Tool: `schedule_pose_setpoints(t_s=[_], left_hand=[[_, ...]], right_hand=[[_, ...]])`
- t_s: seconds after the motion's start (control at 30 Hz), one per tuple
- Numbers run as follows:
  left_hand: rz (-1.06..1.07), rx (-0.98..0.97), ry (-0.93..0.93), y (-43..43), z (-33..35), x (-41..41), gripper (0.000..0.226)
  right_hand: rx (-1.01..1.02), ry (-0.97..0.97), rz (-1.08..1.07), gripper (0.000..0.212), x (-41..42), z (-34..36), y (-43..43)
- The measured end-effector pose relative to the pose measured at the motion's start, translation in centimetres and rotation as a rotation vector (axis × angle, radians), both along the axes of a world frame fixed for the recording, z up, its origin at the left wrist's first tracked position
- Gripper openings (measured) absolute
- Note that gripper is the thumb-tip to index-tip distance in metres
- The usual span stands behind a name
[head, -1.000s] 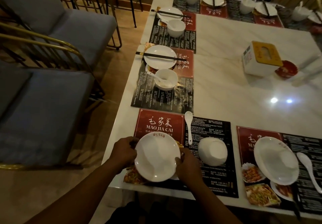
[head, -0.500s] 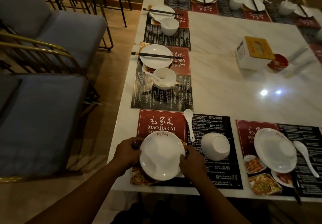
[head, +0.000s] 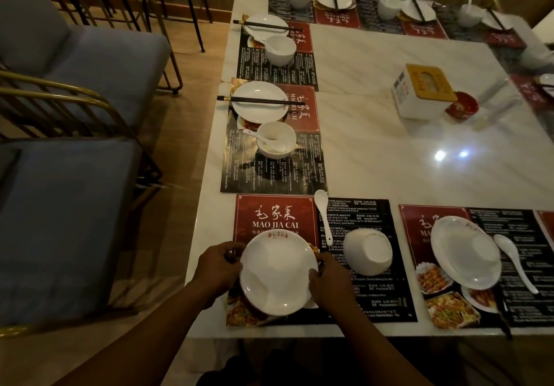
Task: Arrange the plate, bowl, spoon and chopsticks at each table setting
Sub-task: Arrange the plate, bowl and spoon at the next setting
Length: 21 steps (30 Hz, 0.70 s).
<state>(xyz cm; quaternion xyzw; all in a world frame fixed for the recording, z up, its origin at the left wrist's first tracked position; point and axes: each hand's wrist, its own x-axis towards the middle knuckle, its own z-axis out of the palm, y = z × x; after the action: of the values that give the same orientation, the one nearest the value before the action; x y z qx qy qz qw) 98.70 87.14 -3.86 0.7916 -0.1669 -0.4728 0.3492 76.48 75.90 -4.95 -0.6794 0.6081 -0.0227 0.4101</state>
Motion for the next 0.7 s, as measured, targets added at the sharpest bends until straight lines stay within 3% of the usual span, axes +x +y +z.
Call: schedule_pose_setpoints(t_s=[0.33,0.53,0.7], left_hand=[[-0.065,-0.025,-0.037,0.0,-0.2,0.4,0.042],[-0.174,-0.078,-0.317,-1.8,0.8,-0.7,0.032],[-0.280,-0.216,-0.402,-5.2,1.7,-3.9,0.034]], right_hand=[[0.012,0.027,0.012,0.035,-0.1,0.5,0.1],[-0.095,0.118,0.013,0.006,-3.0,2.3,-0.3],[-0.154,0.277,-0.065,0.014,-9.8,3.9,-1.9]])
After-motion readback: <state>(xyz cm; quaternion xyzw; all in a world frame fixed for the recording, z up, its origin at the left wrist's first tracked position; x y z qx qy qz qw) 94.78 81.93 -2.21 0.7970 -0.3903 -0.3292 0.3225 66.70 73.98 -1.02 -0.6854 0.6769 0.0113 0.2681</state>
